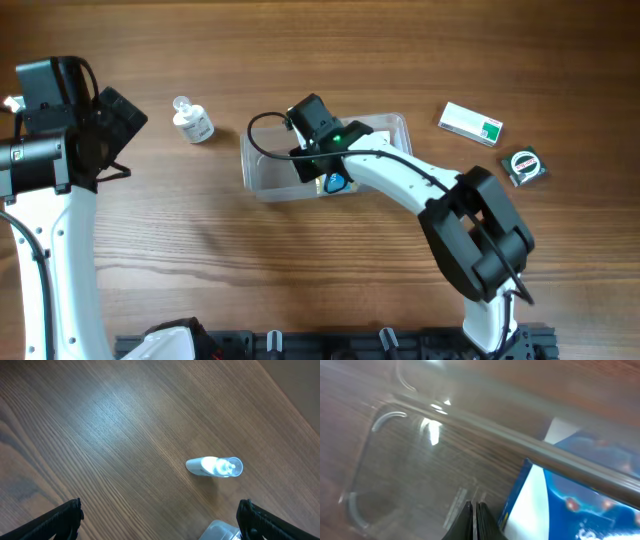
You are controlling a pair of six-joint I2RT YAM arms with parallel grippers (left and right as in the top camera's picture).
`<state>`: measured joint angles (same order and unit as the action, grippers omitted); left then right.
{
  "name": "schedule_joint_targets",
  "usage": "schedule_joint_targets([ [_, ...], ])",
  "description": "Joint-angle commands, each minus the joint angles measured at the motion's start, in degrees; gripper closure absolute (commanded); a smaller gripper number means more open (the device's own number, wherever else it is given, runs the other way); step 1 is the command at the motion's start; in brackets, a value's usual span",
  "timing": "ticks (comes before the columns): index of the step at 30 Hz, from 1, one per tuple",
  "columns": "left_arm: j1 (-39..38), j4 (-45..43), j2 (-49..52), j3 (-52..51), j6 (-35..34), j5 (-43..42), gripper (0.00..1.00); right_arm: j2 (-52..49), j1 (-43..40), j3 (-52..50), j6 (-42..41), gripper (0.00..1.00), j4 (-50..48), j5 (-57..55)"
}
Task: Pack container
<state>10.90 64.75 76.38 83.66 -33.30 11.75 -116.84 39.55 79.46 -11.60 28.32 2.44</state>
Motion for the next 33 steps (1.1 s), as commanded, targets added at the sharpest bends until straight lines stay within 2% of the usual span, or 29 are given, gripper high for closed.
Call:
schedule_joint_targets([
  [1, 0.31, 0.07, -0.20, 0.61, 0.07, 0.33, 0.00, 4.63, -0.26, 4.17, 1.14, 0.95, 1.60, -1.33],
  [5, 0.31, 0.04, -0.20, 0.61, 0.07, 0.33, 0.00, 10.40, -1.68, 8.39, 0.31, 0.96, 8.55, -3.54],
  [7, 0.31, 0.07, -0.20, 0.61, 0.07, 0.33, 0.00, 14.49, -3.91, 8.83, -3.30, 0.96, 12.28, -6.23],
  [12, 0.31, 0.04, -0.20, 0.61, 0.07, 0.33, 0.00, 22.45, -14.51, 8.81, -8.15, 0.95, 22.56, -8.92],
  [17, 0.31, 0.04, -0.20, 0.61, 0.09, 0.33, 0.00, 22.67, -25.16, 7.65, -10.25, 0.94, 30.99, -8.13],
  [20, 0.31, 0.04, -0.20, 0.61, 0.07, 0.33, 0.00, 22.53, -27.61, 4.07, -10.27, 0.96, 31.52, -7.32],
  [28, 0.31, 0.04, -0.20, 0.61, 0.07, 0.33, 0.00, 22.53, -27.63, -2.75, -11.08, 0.96, 29.07, -6.56],
  [33, 0.31, 0.07, -0.20, 0.61, 0.07, 0.33, 0.00, 22.53, -27.45, -7.80, -11.04, 0.96, 24.30, -0.37],
])
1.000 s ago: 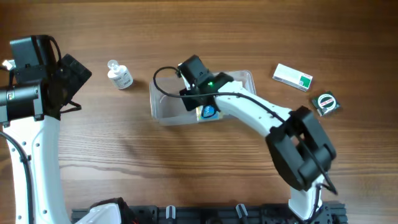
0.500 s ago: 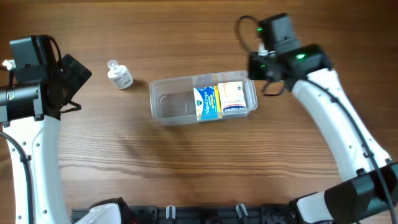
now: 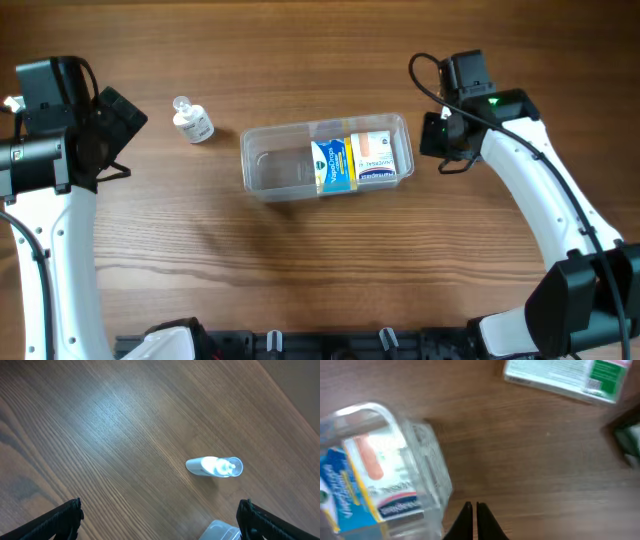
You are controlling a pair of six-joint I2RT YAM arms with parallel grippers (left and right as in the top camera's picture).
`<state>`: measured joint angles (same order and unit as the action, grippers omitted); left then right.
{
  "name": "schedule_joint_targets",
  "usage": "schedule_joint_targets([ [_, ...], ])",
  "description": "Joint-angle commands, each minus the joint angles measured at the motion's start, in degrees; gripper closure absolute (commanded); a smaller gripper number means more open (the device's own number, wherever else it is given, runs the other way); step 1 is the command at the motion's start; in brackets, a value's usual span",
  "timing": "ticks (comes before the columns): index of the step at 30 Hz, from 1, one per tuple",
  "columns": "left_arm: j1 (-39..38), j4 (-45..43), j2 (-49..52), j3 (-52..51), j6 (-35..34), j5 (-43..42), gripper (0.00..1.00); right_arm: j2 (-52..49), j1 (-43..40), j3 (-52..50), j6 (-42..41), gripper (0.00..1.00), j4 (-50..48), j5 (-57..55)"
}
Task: Pack container
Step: 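Move the right gripper right toward the green Zam-Buk tin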
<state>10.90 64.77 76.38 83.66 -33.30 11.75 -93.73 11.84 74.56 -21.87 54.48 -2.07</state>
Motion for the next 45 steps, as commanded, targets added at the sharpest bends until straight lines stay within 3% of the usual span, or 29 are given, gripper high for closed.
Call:
schedule_joint_targets([
  [1, 0.31, 0.02, -0.20, 0.61, 0.07, 0.33, 0.00, -0.57, 0.26, -3.43, -0.81, 0.96, -2.08, 4.15],
  [27, 0.31, 0.04, -0.20, 0.61, 0.07, 0.33, 0.00, -0.57, 3.15, -6.82, -0.59, 0.95, -3.23, 10.71],
  [33, 0.31, 0.04, -0.20, 0.61, 0.09, 0.33, 0.00, -0.55, 2.05, -6.80, -0.66, 0.95, -3.43, 0.76],
  [45, 0.31, 0.02, -0.20, 0.61, 0.07, 0.33, 0.00, -0.50, -19.65, -6.21, 3.06, 0.91, -1.36, 0.57],
])
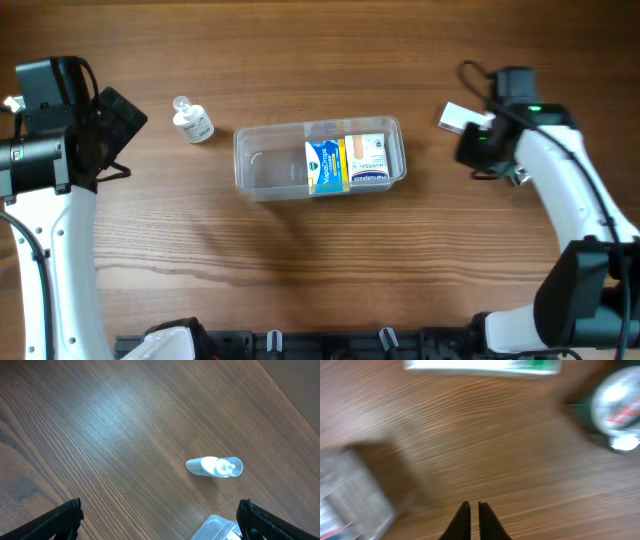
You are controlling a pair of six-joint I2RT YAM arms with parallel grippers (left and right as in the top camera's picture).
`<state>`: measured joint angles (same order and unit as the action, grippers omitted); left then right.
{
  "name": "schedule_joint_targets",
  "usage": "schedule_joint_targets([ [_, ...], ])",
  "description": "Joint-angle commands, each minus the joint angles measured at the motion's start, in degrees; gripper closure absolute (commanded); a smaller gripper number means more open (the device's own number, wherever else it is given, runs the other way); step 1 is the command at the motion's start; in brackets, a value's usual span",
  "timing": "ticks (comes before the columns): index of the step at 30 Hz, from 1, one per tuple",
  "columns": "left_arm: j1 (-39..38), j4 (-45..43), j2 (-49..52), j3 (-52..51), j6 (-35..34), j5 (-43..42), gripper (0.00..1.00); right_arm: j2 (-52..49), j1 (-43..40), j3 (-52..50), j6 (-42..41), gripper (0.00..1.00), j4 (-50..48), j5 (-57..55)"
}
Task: Pack container
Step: 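Move the right gripper right toward the green Zam-Buk tin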
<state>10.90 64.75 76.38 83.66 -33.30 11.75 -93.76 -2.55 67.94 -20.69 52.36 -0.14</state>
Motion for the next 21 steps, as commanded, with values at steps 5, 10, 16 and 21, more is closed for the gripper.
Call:
schedule_joint_targets([
  [5, 0.31, 0.07, -0.20, 0.61, 0.07, 0.33, 0.00, -0.48, -14.19, 0.42, 5.33, 0.75, -1.16, -1.60],
  [10, 0.31, 0.04, -0.20, 0.61, 0.07, 0.33, 0.00, -0.48, -19.32, 0.42, 15.61, 0.05, -5.31, -1.62],
  [16, 0.31, 0.04, -0.20, 0.61, 0.07, 0.33, 0.00, -0.52, -21.68, 0.09, 19.08, 0.00, -9.97, -6.29],
  [21, 0.31, 0.07, -0.20, 0.61, 0.07, 0.33, 0.00, -0.55, -23.71, 0.00, 12.57, 0.00, -11.32, -4.48],
])
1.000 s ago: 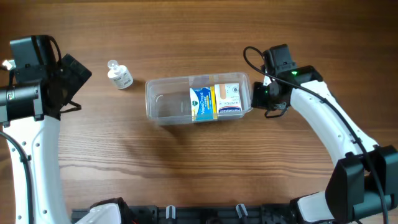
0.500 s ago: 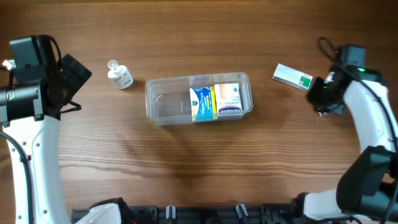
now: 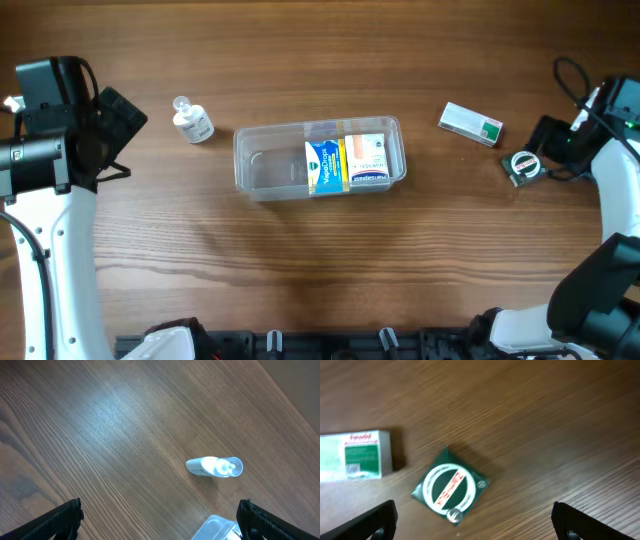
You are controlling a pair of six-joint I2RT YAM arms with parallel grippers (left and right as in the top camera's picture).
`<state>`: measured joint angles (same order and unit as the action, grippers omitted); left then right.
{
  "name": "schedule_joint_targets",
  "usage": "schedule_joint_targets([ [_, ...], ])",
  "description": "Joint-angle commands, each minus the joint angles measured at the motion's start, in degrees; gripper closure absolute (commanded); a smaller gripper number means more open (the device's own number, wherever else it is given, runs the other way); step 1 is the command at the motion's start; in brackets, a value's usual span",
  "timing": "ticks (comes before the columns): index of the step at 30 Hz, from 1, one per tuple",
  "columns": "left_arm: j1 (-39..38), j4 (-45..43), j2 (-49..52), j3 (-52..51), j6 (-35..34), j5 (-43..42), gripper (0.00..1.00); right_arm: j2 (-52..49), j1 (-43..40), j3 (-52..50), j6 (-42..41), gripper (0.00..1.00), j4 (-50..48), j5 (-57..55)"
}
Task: Pack container
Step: 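Move the right gripper right toward the green Zam-Buk tin, then lower the right gripper and close it on the Zam-Buk tin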
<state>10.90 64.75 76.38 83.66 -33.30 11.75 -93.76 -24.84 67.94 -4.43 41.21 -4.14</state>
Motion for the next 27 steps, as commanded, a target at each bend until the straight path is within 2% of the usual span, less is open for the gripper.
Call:
schedule_joint_targets([
  [1, 0.31, 0.04, -0.20, 0.61, 0.09, 0.33, 0.00, -0.55, -1.64, -0.02, -5.81, 0.00, 0.15, -0.07],
  [7, 0.31, 0.07, -0.20, 0.61, 0.07, 0.33, 0.00, -0.55, -1.64, -1.92, -16.72, 0.00, 0.52, 5.90],
  [27, 0.31, 0.04, -0.20, 0.61, 0.07, 0.33, 0.00, -0.55, -1.64, -9.35, -22.56, 0.00, -8.85, 8.07],
])
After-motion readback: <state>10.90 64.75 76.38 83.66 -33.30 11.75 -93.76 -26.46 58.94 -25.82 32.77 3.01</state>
